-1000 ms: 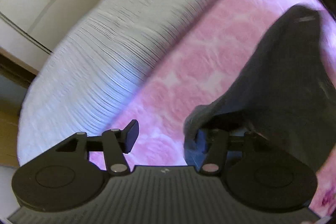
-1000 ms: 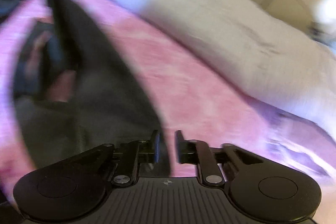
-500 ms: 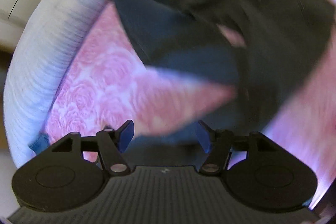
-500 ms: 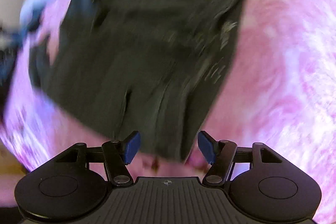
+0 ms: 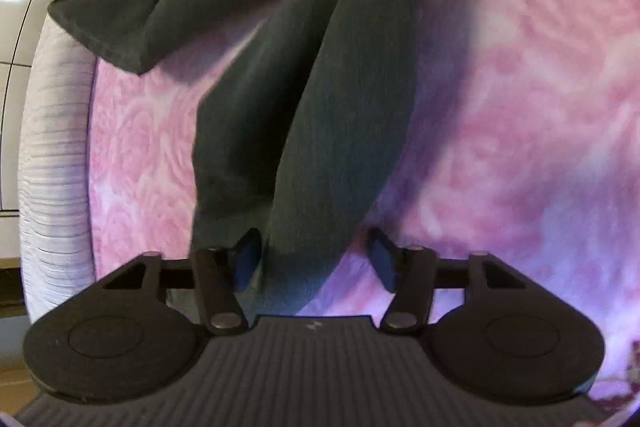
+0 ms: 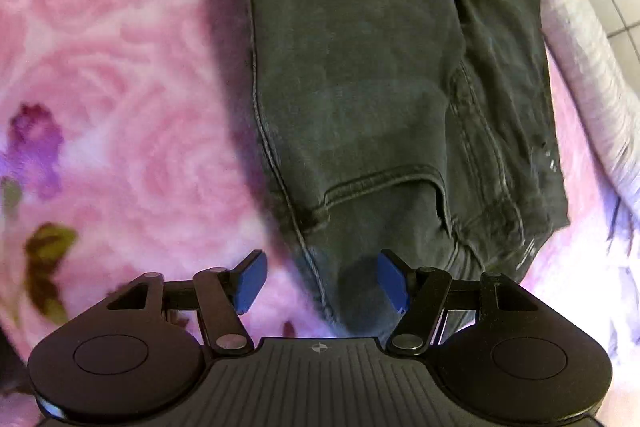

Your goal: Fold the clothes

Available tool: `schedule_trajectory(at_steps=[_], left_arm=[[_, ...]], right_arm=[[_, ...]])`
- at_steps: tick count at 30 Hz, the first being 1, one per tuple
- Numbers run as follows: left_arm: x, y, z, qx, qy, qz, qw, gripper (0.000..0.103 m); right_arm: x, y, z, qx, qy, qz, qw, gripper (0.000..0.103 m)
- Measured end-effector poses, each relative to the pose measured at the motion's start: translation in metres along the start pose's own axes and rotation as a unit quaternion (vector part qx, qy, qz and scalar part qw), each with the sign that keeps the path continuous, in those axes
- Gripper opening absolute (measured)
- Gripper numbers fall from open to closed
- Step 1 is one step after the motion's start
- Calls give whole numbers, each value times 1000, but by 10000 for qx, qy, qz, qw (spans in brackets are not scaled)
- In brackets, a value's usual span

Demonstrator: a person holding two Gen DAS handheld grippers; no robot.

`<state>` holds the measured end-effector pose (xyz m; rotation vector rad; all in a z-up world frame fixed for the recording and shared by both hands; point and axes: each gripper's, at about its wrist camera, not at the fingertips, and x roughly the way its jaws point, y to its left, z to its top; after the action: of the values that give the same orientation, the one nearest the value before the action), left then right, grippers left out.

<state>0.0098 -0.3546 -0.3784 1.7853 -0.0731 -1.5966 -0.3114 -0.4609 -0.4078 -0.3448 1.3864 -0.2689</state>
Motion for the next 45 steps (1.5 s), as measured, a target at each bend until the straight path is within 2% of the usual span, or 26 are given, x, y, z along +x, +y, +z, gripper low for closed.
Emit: schedule_trajectory(at_steps=[2,4,5,6,9,17,21,24,30,32,34,36,37,39,42,45], left_arm=[[-2,3,-7,-214,-67,199,9996,17],[-9,4,-11,-447,-127,422,9980,12],[-13,3,-13,-551,-139,534,9970,11],[-18,0,-15,-632,-122,624,9960,11],[-36,-17,-17,-827,-62,768,9936,11],[-75,-83,-17,-730,156,1372,9877,7],[-79,-121,-17,-556,131,1908,9800,7],[-82,-150,-17,-433,116,2295,9723,7],[-94,-201,-27,-314,59,2795,9596,7],[-103,-215,-32,-444,64,2739,9607,7],[-116,-226,-35,-682,51,2432,9676,11],[-133,-237,-38,-702,-132,2172,9735,22],[-142,-243,-41,-740,-221,2000,9767,24],[-160,-247,-50,-959,-416,1607,9815,35],[-186,-244,-68,-1273,-733,1288,9807,42],[-193,-222,-79,-1603,-862,1363,9738,47]], right_arm=[[4,-2,1,-2,-44,-73,10000,63],[4,-7,2,65,-78,-94,9999,39],[4,-8,2,77,-102,-130,9998,18],[4,-7,3,87,-128,-173,9997,11],[3,-8,-2,259,-272,-170,9992,6],[-30,0,-38,392,-1030,-460,9928,5],[-49,9,-62,283,-1273,-844,9879,5],[-38,15,-72,255,-1404,-1118,9834,4],[-26,53,-87,346,-1642,-1636,9721,4],[-35,67,-94,386,-1705,-1859,9669,4],[-45,80,-102,576,-1658,-1877,9664,4],[-55,95,-111,568,-1529,-1907,9680,4],[-59,100,-115,550,-1470,-1962,9679,4],[-64,107,-123,623,-1340,-2076,9670,5],[-65,118,-125,708,-1212,-2167,9661,5],[-60,128,-117,640,-1086,-2224,9668,6]])
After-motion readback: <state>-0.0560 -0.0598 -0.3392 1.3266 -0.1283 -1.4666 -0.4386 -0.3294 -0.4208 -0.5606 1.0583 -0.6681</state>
